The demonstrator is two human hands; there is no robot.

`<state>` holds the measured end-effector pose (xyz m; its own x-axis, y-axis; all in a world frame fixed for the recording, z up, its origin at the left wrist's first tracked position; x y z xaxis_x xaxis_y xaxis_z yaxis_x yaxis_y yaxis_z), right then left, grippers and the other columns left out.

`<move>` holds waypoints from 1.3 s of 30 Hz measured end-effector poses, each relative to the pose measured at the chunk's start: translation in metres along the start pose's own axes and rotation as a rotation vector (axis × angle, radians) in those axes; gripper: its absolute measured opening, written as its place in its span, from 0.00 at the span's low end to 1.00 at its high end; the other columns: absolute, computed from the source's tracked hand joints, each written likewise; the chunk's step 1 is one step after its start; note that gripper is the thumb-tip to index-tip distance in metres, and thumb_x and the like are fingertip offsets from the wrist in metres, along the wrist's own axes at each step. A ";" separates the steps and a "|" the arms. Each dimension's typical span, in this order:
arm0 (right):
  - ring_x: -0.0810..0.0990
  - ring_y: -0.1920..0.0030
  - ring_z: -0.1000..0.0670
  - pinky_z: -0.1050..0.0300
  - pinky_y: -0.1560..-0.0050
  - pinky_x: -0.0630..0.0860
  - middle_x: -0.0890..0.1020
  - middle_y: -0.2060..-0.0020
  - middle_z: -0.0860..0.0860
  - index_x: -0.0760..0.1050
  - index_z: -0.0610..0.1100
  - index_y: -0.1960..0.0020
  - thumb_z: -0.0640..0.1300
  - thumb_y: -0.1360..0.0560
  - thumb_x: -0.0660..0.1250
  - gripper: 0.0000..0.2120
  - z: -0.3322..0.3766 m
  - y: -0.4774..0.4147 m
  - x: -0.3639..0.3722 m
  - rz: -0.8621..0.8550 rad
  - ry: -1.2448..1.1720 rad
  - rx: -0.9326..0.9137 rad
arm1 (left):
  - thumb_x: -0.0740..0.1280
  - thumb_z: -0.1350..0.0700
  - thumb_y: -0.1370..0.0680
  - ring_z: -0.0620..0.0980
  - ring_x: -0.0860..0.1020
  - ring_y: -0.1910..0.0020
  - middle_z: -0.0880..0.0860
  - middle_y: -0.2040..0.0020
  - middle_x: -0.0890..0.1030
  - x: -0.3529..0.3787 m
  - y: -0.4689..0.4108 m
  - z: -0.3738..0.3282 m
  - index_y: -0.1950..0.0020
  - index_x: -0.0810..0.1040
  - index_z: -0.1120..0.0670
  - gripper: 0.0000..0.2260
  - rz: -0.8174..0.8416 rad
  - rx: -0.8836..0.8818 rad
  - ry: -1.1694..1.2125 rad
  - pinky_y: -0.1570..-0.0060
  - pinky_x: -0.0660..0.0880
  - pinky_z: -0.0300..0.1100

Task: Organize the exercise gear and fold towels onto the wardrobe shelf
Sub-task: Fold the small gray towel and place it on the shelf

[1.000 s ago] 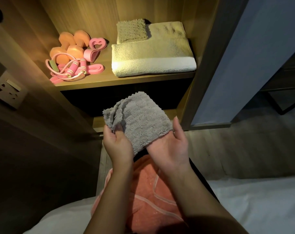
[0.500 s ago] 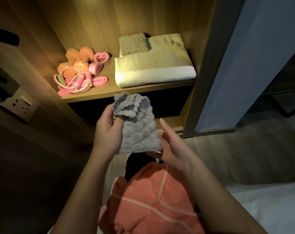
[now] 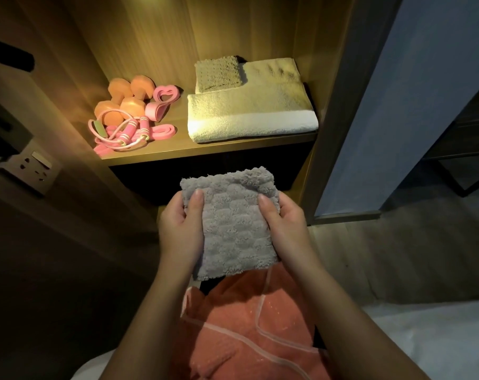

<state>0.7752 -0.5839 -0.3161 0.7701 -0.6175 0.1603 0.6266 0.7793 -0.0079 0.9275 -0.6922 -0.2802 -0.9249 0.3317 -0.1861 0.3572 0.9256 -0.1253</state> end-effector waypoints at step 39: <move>0.76 0.65 0.55 0.60 0.64 0.74 0.75 0.67 0.56 0.69 0.50 0.61 0.44 0.27 0.74 0.13 0.053 -0.022 -0.007 0.459 0.406 -0.210 | 0.58 0.49 0.19 0.48 0.73 0.69 0.55 0.68 0.76 -0.007 -0.021 -0.045 0.55 0.76 0.59 0.15 0.077 0.598 -0.412 0.70 0.67 0.43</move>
<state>0.7495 -0.5907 -0.2645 0.9235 -0.2496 -0.2913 0.2010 0.9617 -0.1866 0.9206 -0.7061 -0.2321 -0.8118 0.1876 -0.5530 0.5389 0.6054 -0.5857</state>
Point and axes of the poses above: each hand's wrist, its own y-axis away from the middle knuckle, its own x-axis out of the palm, z = x × y, the point moved 8 cm from there along -y, towards the middle knuckle
